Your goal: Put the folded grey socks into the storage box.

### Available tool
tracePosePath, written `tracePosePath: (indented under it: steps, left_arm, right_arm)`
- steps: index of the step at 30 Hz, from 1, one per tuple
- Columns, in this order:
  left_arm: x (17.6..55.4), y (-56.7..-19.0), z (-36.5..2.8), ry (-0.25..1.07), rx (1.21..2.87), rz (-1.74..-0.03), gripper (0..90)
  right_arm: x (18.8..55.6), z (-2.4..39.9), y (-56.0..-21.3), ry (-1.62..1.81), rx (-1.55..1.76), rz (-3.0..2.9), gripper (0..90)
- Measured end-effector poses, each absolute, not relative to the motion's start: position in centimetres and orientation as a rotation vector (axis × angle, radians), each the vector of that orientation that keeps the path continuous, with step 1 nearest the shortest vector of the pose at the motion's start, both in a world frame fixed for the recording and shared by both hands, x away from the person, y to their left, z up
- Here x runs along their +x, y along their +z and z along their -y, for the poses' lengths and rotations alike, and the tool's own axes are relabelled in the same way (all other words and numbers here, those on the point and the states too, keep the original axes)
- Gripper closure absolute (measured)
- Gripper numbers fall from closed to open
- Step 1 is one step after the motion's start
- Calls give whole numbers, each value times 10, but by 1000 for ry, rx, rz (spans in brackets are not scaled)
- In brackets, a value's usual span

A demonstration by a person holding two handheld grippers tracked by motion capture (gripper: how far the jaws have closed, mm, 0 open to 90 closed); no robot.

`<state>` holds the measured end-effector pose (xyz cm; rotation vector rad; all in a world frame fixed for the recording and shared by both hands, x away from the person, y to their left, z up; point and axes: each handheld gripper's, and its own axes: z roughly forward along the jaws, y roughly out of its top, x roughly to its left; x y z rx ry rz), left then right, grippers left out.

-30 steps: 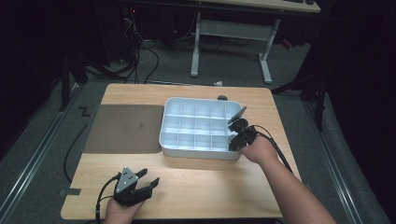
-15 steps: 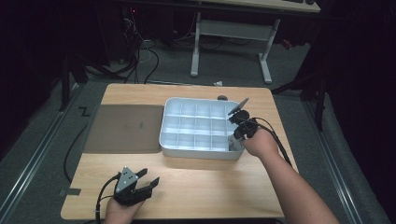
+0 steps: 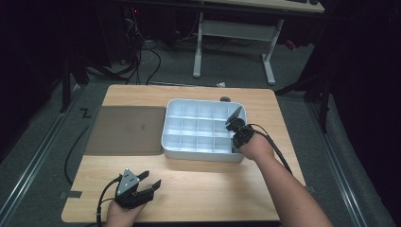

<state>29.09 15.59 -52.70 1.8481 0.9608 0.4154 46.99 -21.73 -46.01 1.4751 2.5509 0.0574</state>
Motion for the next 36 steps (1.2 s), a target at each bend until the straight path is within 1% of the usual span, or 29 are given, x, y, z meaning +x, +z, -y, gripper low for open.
tracePosePath:
  steps: [3, 4, 9, 12, 16, 22, 25, 29, 36]
  left_arm:
    - [291, -527, -156, 416, 1847, -962, 405]
    - [291, -527, -156, 416, 1847, -961, 406]
    - [291, -527, -154, 414, 1854, -956, 405]
    - [291, -527, -154, 414, 1852, -955, 405]
    - [291, -527, -155, 416, 1851, -958, 405]
    - [291, -527, -155, 417, 1853, -960, 405]
    - [292, -528, -155, 414, 1850, -963, 405]
    - [292, -528, -154, 411, 1856, -961, 405]
    - [291, -528, -153, 415, 1862, -959, 405]
  right_arm:
    - [470, 217, -460, 57, 1475, -2548, 900]
    - [468, 216, -458, 60, 1511, -2534, 900]
    - [460, 223, -441, 147, 1479, -2546, 889]
    - [451, 225, -437, 150, 1488, -2562, 892]
    - [442, 226, -447, 103, 1496, -2602, 897]
    - [446, 225, -462, 71, 1537, -2622, 900]
    - [446, 225, -463, 76, 1531, -2627, 900]
    - [442, 230, -451, 158, 1546, -2611, 849]
    - [432, 245, -424, 285, 1560, -2537, 807]
